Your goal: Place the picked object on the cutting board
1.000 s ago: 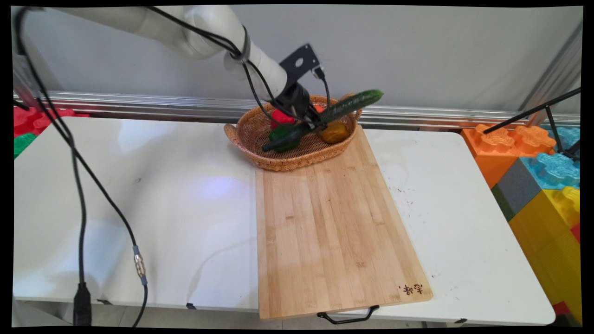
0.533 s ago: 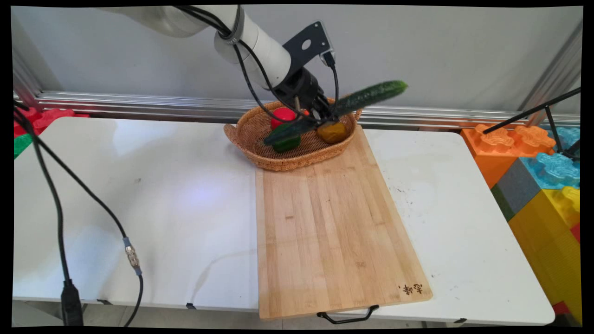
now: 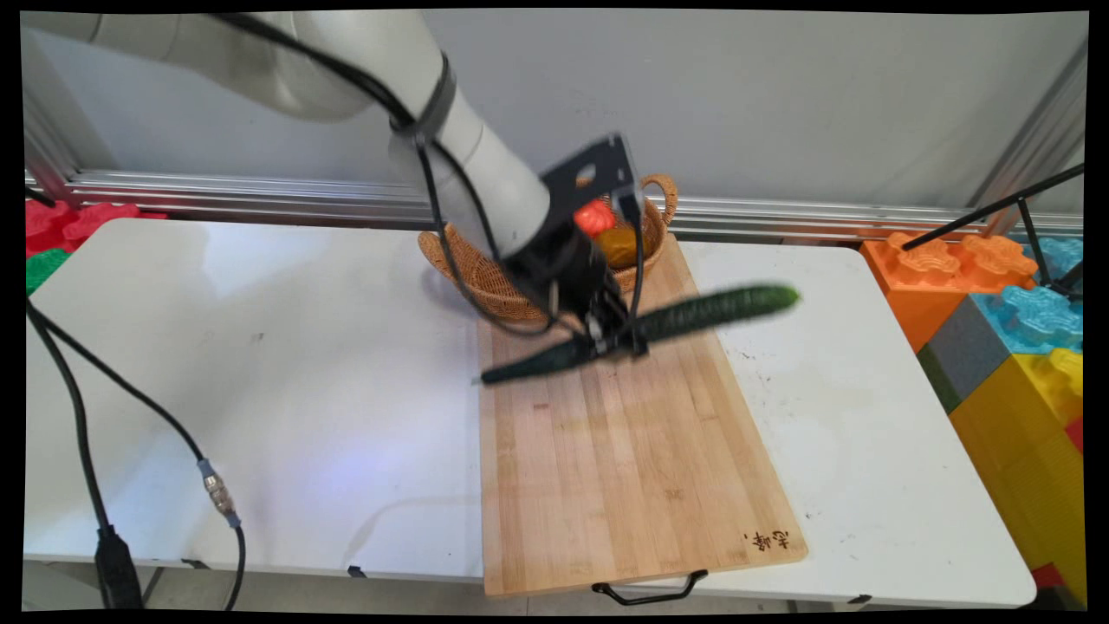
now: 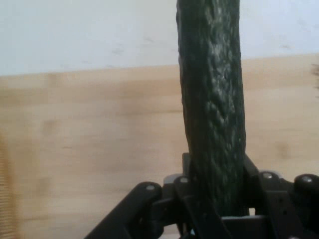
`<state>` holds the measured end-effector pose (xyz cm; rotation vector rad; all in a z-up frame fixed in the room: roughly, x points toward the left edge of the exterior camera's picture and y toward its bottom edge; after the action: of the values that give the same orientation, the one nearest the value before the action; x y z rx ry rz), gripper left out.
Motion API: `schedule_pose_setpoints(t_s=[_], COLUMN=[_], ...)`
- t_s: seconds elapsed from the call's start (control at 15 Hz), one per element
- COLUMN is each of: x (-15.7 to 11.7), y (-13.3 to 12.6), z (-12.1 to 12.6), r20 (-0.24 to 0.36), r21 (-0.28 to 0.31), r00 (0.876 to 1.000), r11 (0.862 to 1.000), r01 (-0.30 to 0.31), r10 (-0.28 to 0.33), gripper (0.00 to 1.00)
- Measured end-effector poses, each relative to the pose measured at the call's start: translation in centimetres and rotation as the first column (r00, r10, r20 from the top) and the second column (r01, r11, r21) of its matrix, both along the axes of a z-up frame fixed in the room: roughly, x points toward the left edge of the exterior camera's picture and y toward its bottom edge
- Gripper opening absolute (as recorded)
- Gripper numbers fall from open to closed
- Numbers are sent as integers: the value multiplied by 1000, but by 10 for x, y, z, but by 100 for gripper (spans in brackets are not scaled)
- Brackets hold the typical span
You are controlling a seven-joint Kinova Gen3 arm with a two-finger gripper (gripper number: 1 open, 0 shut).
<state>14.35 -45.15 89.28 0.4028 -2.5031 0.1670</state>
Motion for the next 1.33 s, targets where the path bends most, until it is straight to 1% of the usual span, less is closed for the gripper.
schedule_pose_setpoints(t_s=[0.13,0.27,0.67,0.87,1.0,1.07,1.33], x=[-6,-10,-21,-23,-25,-26,-28], y=[16,24,43,47,49,50,53], z=[-14,-28,-87,-104,-110,-111,-107], r20=[-2,-1,-11,-20,-27,-30,-47], r21=[36,49,101,112,111,110,104], r00=[1000,999,999,999,998,998,997], r11=[999,998,994,993,992,992,993], r01=[22,33,39,47,56,59,59], r10=[-22,-33,-38,-45,-53,-56,-55], gripper=[0,0,0,0,0,100,100])
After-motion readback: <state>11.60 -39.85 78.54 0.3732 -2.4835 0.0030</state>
